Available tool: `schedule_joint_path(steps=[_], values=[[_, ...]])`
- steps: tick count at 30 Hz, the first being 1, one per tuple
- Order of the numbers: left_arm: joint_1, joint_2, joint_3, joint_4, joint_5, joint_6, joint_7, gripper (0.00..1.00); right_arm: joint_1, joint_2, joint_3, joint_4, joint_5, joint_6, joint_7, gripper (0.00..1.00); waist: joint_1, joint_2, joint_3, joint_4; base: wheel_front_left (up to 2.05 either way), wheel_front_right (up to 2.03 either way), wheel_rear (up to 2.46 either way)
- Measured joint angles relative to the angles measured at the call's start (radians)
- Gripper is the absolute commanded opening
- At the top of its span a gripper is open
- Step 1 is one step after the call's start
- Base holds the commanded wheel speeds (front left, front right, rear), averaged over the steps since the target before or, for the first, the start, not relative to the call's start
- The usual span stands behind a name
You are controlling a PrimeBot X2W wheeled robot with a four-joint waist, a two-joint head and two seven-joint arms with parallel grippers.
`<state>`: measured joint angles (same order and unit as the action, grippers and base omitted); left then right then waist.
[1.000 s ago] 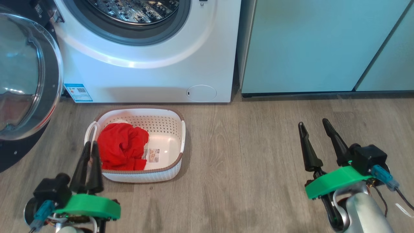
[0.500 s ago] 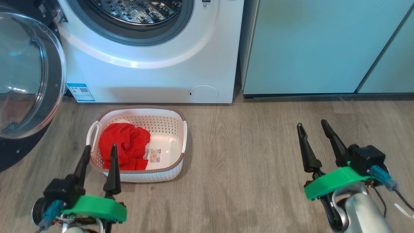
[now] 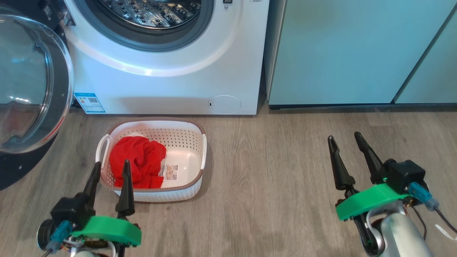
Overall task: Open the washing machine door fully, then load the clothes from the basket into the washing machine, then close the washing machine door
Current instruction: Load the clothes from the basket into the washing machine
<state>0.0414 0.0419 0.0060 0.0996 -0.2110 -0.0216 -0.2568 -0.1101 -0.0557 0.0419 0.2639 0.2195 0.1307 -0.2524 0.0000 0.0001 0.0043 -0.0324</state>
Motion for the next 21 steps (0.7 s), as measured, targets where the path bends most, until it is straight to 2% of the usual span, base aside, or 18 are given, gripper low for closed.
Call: schedule_joint_path(steps=[12,16,21], values=[[0.0,0.0,-0.007,-0.005,-0.002,0.008,0.0,1.0,0.0,0.0,0.0,0.0,0.0,0.0,0.0,1.0,0.0,0.0,0.005,0.003,0.0,0.0,0.0],[0.0,0.0,-0.011,-0.007,-0.02,-0.017,0.0,1.0,0.0,0.0,0.003,0.0,0.0,0.0,0.0,1.0,0.0,0.0,0.006,0.003,0.0,0.0,0.0],[0.0,0.0,-0.005,-0.011,-0.03,-0.017,0.0,1.0,0.0,0.0,0.003,0.001,0.0,0.0,0.0,1.0,0.0,0.0,0.005,0.004,0.77,-0.77,0.0]])
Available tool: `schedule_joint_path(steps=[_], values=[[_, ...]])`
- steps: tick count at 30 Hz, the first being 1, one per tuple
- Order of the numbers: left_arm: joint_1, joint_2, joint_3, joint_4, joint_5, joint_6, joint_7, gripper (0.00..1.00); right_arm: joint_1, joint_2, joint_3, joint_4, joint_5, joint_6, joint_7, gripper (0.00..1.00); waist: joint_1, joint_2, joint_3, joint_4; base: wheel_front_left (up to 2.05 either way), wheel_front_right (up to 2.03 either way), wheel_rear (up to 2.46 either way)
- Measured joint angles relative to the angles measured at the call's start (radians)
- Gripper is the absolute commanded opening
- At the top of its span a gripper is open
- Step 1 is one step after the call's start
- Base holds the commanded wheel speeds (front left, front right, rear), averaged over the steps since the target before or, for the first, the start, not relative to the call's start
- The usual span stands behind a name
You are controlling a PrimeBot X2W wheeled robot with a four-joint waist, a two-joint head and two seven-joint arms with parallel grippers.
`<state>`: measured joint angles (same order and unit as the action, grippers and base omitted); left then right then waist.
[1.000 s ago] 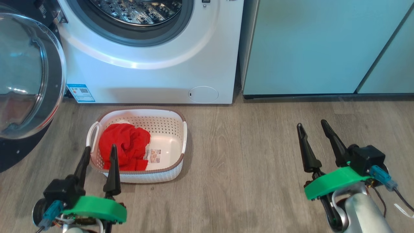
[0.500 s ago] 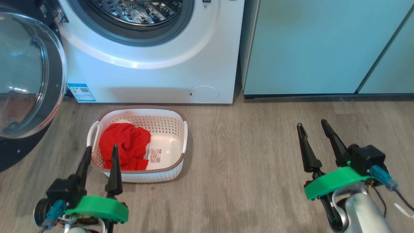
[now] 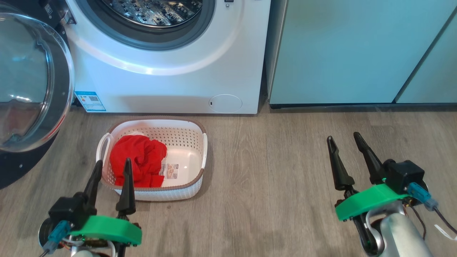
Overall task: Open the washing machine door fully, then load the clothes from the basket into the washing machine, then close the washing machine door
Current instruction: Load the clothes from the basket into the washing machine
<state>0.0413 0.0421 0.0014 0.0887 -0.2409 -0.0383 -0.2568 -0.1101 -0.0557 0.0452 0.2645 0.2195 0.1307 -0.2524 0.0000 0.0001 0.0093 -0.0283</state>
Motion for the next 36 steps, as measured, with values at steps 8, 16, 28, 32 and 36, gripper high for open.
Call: schedule_joint_path(steps=[8,16,28,32,36], values=[[0.002,0.0,0.0,0.001,0.0,0.0,0.0,1.0,0.002,0.001,0.002,0.005,0.0,0.0,0.0,1.0,0.0,0.0,-0.005,0.006,1.65,-1.65,0.0],[0.002,0.0,-0.004,0.012,0.013,0.007,0.0,1.0,0.001,0.001,0.003,0.006,-0.006,0.0,0.0,1.0,0.0,0.0,-0.01,0.018,2.08,-2.03,-0.05],[0.003,0.0,-0.01,0.022,0.01,0.014,0.0,1.0,0.001,0.002,0.014,0.015,-0.007,0.0,0.0,1.0,0.0,0.0,-0.015,0.028,0.83,-0.82,0.0],[0.003,0.0,-0.009,0.025,0.0,0.011,0.0,1.0,0.002,0.002,0.019,0.017,-0.007,0.0,0.0,1.0,0.0,0.0,-0.021,0.027,0.0,0.0,0.0],[0.005,0.0,-0.008,0.03,0.0,0.006,0.0,1.0,0.002,0.002,0.021,0.018,-0.007,0.0,0.0,1.0,0.0,0.0,-0.027,0.027,0.0,0.0,0.0]])
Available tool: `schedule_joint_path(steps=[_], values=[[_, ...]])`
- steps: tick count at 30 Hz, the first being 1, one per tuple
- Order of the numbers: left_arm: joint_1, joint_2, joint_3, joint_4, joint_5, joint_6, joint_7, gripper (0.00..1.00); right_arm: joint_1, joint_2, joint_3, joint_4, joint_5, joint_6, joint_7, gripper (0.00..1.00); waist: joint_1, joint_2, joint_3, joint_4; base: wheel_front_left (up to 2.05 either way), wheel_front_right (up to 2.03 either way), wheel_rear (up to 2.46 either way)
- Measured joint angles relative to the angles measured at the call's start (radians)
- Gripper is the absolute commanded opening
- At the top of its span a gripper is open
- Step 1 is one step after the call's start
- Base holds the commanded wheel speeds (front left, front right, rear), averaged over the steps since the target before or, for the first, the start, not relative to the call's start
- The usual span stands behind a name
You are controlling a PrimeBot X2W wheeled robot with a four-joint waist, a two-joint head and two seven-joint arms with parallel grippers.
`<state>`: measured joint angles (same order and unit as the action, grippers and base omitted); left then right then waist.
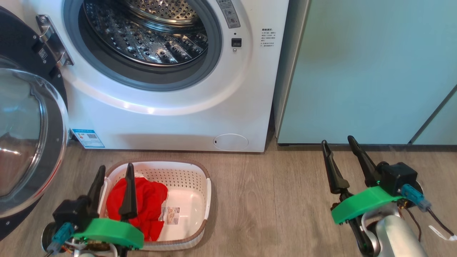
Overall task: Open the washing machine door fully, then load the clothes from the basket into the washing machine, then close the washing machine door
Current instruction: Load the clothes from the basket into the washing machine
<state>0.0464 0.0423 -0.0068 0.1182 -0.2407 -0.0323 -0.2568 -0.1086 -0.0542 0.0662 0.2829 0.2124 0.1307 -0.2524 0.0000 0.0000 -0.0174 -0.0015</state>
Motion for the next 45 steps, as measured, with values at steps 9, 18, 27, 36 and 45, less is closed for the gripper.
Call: schedule_joint_path(steps=[9,18,27,36,45], values=[[0.003,0.0,0.0,0.013,0.0,0.0,0.0,1.0,0.0,0.0,0.007,0.003,0.0,0.0,0.0,1.0,0.0,0.0,-0.006,0.0,0.0,0.0,0.0],[0.003,0.0,0.0,0.023,-0.009,0.002,0.0,1.0,0.0,0.0,0.011,0.004,0.0,0.0,0.0,1.0,0.0,0.0,-0.003,-0.004,0.0,0.0,0.0],[0.003,0.0,-0.007,0.043,-0.009,0.007,0.0,1.0,0.0,0.0,0.007,0.0,0.0,0.0,0.0,1.0,0.0,0.0,0.022,-0.009,0.0,0.0,0.0],[-0.033,0.0,-0.028,0.151,0.013,0.027,0.0,1.0,-0.005,0.0,0.001,-0.016,-0.003,0.0,0.0,1.0,0.0,0.0,0.108,-0.011,0.0,0.0,0.0],[-0.242,0.002,-0.016,0.426,0.105,0.042,0.0,1.0,-0.079,0.0,-0.005,-0.044,-0.031,0.0,0.0,1.0,0.0002,0.0,0.264,-0.018,0.0,0.0,0.0]])
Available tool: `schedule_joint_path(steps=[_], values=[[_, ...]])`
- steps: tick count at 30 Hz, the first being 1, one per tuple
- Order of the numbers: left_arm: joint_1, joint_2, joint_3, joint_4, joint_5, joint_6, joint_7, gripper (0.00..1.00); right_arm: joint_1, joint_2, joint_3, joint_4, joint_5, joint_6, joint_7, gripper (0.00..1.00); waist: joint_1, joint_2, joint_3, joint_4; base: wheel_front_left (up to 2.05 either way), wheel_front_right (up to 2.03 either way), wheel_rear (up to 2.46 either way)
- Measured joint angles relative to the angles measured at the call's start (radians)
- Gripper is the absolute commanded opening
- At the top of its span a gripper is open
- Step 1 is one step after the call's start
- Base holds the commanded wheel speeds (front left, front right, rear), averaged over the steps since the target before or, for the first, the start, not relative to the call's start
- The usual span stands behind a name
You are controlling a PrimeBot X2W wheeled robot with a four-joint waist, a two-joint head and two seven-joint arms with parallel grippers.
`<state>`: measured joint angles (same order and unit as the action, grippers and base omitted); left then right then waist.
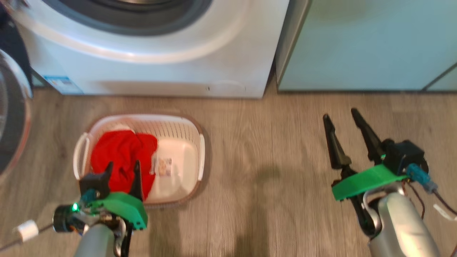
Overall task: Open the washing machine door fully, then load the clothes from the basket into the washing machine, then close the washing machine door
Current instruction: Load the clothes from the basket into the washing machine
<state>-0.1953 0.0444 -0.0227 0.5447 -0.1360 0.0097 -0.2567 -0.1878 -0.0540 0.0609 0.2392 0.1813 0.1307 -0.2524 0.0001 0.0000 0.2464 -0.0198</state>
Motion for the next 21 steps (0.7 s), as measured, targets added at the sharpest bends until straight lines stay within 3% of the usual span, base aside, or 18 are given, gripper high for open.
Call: schedule_joint_path(steps=[5,10,21], values=[[-0.133,0.048,-0.007,0.19,0.079,0.039,0.0,1.0,-0.036,0.0,-0.005,-0.018,-0.012,0.0,0.0,1.0,0.0001,0.0,0.096,-0.012,0.0,0.0,0.0],[-0.275,0.085,-0.018,0.379,0.106,0.046,0.0,1.0,-0.065,0.0,-0.012,-0.041,-0.013,0.0,0.0,1.0,0.0001,0.0,0.194,-0.032,0.0,0.0,0.0],[-0.575,0.152,-0.086,0.657,0.174,0.045,0.032,1.0,-0.134,0.0,-0.014,-0.072,-0.013,0.0,0.0,1.0,0.0001,0.0,0.393,-0.08,0.0,0.0,0.0]])
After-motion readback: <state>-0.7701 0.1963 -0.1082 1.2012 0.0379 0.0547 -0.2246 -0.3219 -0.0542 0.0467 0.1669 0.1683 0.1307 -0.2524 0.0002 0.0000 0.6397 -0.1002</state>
